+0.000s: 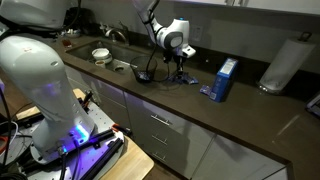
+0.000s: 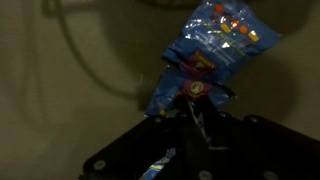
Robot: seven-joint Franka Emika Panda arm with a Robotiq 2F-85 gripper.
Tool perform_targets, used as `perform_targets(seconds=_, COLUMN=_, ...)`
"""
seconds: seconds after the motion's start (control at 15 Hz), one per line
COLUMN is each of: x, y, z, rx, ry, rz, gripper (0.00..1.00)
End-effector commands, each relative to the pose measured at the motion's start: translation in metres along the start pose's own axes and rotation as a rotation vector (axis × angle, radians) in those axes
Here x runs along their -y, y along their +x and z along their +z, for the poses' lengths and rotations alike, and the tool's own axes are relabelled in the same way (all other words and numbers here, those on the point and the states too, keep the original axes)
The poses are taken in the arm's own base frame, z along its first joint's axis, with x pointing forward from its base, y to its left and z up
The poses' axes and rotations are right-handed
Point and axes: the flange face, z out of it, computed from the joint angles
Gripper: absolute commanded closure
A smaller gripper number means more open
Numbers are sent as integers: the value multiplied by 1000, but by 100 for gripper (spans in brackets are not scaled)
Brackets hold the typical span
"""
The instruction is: Put a blue sachet in the basket
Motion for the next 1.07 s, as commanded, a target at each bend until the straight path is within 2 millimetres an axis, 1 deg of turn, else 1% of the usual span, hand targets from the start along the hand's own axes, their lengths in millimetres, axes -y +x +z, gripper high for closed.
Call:
perform_targets(seconds=0.0, x=-17, y=-15, z=-30, rx=-26, ry=23, rz=-14, gripper=100)
perform_targets(seconds=0.27, x=-36, y=-31, z=-58, rx=-28, ry=24, rz=-26, gripper=100)
perform_targets(seconds=0.47, x=-50, y=-41, z=-73, rx=-19, ry=29, rz=-27, gripper=100)
perform_targets(seconds=0.67, x=-60, y=-55, z=-92, rx=-6, ry=39, rz=-32, gripper=100)
perform_targets(seconds=1.0, x=-63, y=-94, z=-132, rx=0, ry=97, rz=-90, gripper=100)
